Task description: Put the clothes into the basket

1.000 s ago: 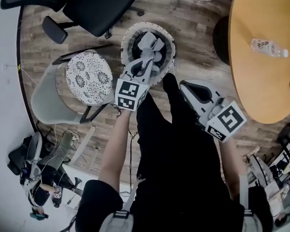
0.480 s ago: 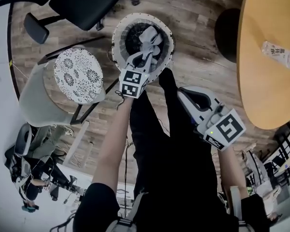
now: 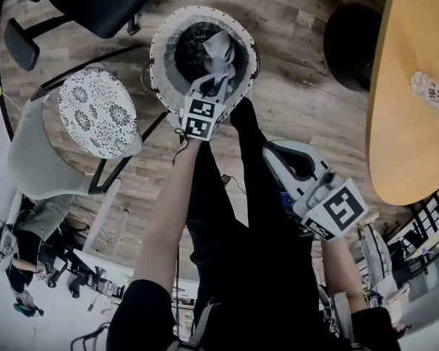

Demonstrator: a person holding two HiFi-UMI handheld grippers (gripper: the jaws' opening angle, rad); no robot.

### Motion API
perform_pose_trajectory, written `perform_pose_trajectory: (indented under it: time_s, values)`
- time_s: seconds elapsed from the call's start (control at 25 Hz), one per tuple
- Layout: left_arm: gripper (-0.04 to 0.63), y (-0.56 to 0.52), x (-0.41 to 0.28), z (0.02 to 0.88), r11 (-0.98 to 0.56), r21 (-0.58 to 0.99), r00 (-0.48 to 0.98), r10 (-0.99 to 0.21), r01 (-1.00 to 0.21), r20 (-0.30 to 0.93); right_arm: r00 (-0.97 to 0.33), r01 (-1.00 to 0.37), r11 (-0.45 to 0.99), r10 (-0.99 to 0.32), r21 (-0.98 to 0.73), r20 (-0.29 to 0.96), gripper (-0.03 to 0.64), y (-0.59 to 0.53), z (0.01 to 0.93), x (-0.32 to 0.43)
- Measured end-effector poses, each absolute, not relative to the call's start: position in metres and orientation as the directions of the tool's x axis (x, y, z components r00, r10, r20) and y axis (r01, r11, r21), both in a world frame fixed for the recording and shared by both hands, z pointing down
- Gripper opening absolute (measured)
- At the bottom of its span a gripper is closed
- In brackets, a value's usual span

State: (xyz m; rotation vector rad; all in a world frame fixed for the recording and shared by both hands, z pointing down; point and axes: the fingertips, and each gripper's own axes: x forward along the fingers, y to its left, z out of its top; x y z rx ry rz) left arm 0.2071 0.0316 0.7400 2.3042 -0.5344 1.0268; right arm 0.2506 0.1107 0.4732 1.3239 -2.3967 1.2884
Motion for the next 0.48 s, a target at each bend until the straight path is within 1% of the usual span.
perform_pose_trajectory:
  time_s: [0.28,0.48]
  values:
    - [0.038,0.033,0.208,0.796,-0.754,0.34,0.612,-0.104,-0.563,0.784,-0.608,-0.731,0.219,-0.639,-0.647,0.471,0.017,0.114,0.517,0.253]
    - [0.038,0.036,0.207,0.828,-0.751,0.344,0.589,-0.073,-0.563,0.805,-0.593,-0.735,0.192,-0.646,-0.65,0.48,0.017,0.117,0.531,0.261]
